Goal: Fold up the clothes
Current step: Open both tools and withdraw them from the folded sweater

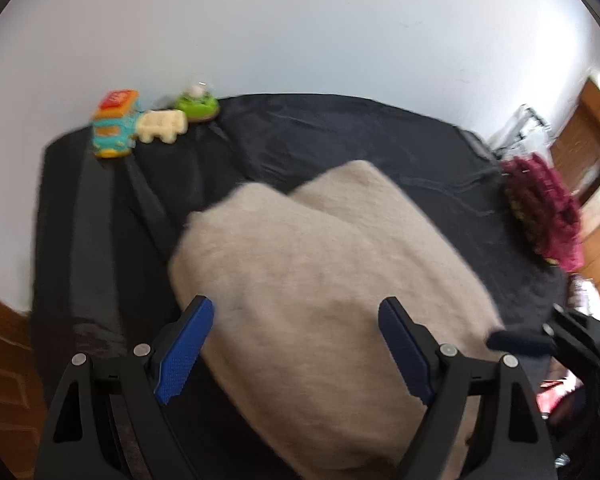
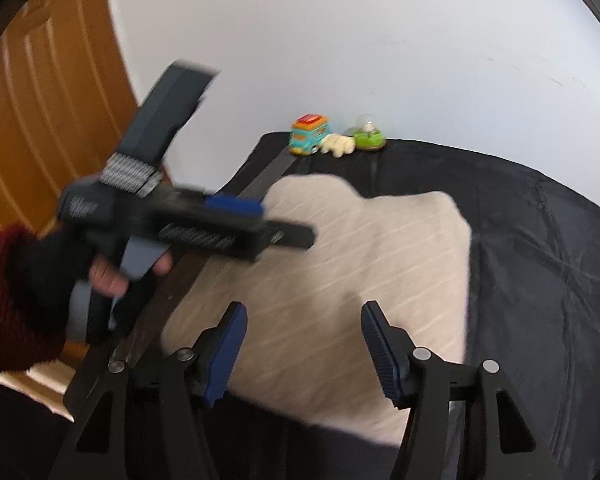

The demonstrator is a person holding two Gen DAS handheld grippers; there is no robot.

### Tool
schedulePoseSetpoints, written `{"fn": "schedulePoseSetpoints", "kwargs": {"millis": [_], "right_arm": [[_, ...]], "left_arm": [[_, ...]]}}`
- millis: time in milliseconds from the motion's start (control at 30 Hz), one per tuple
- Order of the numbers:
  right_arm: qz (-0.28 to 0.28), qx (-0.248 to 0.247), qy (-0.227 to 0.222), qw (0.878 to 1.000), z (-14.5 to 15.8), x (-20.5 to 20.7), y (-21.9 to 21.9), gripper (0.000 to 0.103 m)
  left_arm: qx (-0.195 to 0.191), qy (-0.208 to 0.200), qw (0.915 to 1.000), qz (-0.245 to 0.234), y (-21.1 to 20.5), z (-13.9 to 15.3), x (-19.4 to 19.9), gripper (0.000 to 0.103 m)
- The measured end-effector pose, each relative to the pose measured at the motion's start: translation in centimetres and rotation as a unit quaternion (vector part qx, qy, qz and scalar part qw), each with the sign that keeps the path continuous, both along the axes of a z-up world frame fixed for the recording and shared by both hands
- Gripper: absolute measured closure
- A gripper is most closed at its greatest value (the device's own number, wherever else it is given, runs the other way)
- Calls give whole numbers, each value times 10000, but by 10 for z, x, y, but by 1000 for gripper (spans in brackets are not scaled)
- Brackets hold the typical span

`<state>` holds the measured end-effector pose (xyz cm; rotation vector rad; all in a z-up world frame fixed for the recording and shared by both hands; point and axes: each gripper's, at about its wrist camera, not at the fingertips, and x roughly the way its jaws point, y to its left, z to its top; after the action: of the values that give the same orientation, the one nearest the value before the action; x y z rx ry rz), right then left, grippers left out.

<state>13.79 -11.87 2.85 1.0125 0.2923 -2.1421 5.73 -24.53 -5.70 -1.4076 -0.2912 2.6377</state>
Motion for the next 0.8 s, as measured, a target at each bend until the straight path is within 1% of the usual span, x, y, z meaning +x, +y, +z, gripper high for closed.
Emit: {"fn": "schedulePoseSetpoints", "kwargs": {"millis": [133, 200, 333, 467, 567, 600, 667, 733, 800], "right_arm": [[121, 373, 125, 9992, -8, 9, -12, 41], [136, 560, 154, 9982, -13, 10, -17, 41], [170, 732, 182, 9970, -26, 11, -21, 38], [160, 764, 202, 9967, -32, 13, -24, 33], [169, 795, 240, 9964, -36, 15, -28, 27], [162, 798, 256, 9964, -37, 15, -29, 25], [135, 817, 312, 9961, -39, 16, -31, 23], [137, 822, 362, 9959, -41, 19, -31, 23], [148, 791, 367, 9961, -41, 18, -31, 23]], "left_arm": [[166, -183, 9997, 71, -8, -10, -3, 16], [151, -195, 9997, 59, -7, -12, -3, 16], [91, -199, 9998, 15, -6, -13, -4, 16], [150, -246, 9996, 28, -9, -16, -5, 16], [196, -285, 9994, 35, -10, -19, -5, 15], [205, -296, 9993, 43, -11, -20, -5, 14], [219, -323, 9992, 92, -13, -22, -6, 7], [289, -362, 9988, 148, -16, -25, -7, 5], [477, -420, 9978, 202, -21, -28, -7, 5]]}}
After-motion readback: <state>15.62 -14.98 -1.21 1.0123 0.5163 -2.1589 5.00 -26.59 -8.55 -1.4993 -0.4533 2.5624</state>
